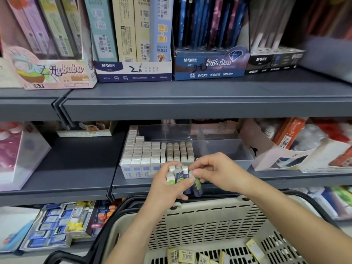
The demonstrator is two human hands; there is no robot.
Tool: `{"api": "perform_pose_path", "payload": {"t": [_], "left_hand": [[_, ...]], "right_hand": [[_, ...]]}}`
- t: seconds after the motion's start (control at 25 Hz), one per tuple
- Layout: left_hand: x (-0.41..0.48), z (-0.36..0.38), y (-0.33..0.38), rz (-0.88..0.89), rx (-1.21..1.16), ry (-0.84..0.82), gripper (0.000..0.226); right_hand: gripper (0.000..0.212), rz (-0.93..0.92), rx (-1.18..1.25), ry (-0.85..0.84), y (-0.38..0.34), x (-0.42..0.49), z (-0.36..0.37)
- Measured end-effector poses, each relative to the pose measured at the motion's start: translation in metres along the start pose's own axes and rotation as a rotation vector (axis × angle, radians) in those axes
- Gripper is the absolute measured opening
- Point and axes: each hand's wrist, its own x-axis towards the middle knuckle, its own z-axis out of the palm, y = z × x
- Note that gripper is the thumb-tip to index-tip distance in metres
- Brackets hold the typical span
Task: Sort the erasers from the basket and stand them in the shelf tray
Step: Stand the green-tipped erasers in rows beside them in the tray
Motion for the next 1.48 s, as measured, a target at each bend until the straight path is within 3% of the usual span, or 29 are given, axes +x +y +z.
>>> {"api": "perform_pose_path", "payload": {"t": [0.2,0.32,0.44,0.56,1.48], "left_hand": [[0.000,0.000,0.000,0.004,-0.018,0.002,0.035],[0.001,-0.001,-0.001,-0.016,-0.047,0.028,0.036],[0.002,-0.001,-0.002,-0.019,-0.044,0.035,0.037],[0.002,-0.001,-0.001,-0.026,-0.047,0.041,0.037],[0.003,0.000,0.000,-0.037,-0.060,0.046,0.034]], "right_hand": [[0.010,-0.028,0.000,0.035,-0.006,-0.008,-0.015],[0.014,-0.012,-0.049,0.254,-0.009,0.002,-0.037],[0.006,-0.091,-0.321,0.421,-0.008,0.016,-0.046],[0.009,-0.048,-0.474,0.351,-0.001,0.028,-0.041],[0.012,-0.016,-0.470,0.333,-0.002,0.038,-0.050]]}}
